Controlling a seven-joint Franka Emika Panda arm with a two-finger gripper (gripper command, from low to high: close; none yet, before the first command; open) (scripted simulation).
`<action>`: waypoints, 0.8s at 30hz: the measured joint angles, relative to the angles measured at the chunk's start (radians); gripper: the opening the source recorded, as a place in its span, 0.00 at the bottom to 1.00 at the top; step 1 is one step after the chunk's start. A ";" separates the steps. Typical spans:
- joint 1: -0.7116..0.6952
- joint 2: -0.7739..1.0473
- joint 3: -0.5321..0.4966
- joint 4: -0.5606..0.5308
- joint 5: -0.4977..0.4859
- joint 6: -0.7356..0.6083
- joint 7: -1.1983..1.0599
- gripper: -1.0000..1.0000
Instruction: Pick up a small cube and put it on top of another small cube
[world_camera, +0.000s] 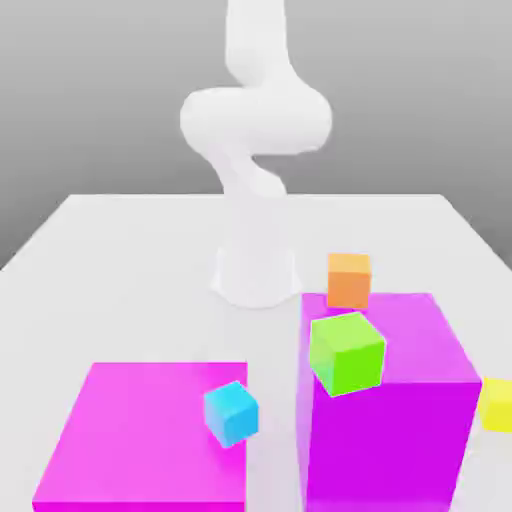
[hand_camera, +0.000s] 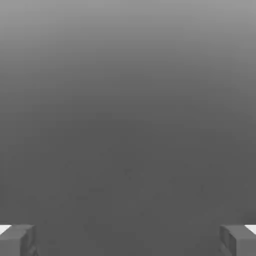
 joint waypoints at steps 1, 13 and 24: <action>0.024 0.039 0.004 -0.005 0.007 0.015 -0.027 0.50; 0.245 0.476 0.105 -0.063 0.051 0.182 -0.304 0.50; 0.443 0.880 0.197 -0.115 -0.081 0.334 -0.434 0.50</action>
